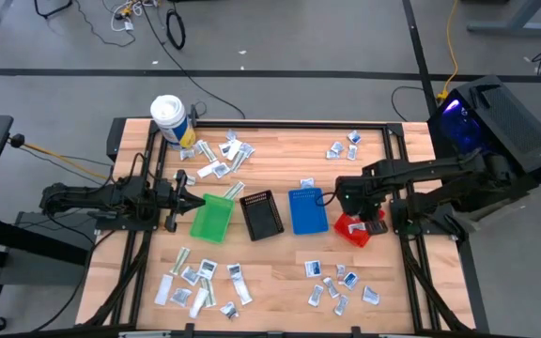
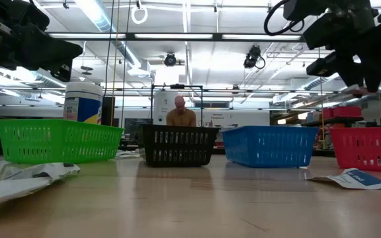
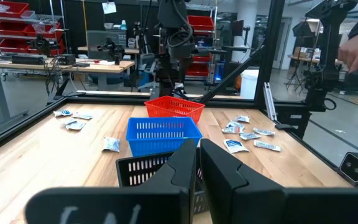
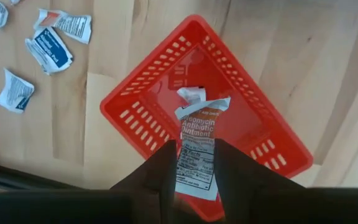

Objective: Pick & Place First Aid Supplies
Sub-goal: Put the ointment pack into the red basket, then put the alcohol pad into the blue basket

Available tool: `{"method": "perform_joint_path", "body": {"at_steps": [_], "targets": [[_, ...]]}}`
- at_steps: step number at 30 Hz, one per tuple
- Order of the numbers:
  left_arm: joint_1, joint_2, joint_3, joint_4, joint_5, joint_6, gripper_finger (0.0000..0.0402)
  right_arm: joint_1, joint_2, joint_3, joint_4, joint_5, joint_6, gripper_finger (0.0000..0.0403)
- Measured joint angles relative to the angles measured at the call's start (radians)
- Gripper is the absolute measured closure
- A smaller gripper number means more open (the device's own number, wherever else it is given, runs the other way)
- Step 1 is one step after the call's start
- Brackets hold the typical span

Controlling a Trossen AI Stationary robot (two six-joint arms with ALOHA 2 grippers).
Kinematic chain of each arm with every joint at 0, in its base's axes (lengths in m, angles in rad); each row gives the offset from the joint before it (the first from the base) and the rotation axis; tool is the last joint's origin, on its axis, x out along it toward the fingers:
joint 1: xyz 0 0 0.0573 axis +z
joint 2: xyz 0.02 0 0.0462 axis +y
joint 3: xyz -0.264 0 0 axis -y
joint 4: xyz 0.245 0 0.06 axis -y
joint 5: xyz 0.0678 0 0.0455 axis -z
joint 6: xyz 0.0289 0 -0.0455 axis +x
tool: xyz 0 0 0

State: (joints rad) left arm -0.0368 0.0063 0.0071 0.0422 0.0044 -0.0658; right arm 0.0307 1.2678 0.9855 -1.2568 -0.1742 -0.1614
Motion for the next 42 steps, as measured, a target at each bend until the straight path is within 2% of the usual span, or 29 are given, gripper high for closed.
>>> {"method": "perform_joint_path", "body": {"at_steps": [6,9,19,26,33,42], "targets": [[0.000,0.000,0.000,0.000,0.000,0.000,0.0369,0.000,0.000,0.000,-0.008,0.070,0.022,0.0298],[0.000,0.000,0.000,0.000,0.000,0.000,0.0369,-0.001,0.000,0.000,-0.014,0.069,0.023,0.0291],[0.000,0.000,0.000,0.000,0.000,0.000,0.0369,-0.001,0.000,0.000,-0.034,0.053,0.023,0.0217],[0.000,0.000,0.000,0.000,0.000,0.000,0.0369,-0.013,0.000,0.000,-0.020,0.053,0.032,0.0184],[0.000,0.000,0.000,0.000,0.000,0.000,0.0369,-0.131,0.000,0.000,-0.039,0.079,0.012,0.0180],[0.000,0.000,0.000,0.000,0.000,0.000,0.0369,-0.307,0.000,0.000,0.044,0.229,-0.031,0.0190]]}}
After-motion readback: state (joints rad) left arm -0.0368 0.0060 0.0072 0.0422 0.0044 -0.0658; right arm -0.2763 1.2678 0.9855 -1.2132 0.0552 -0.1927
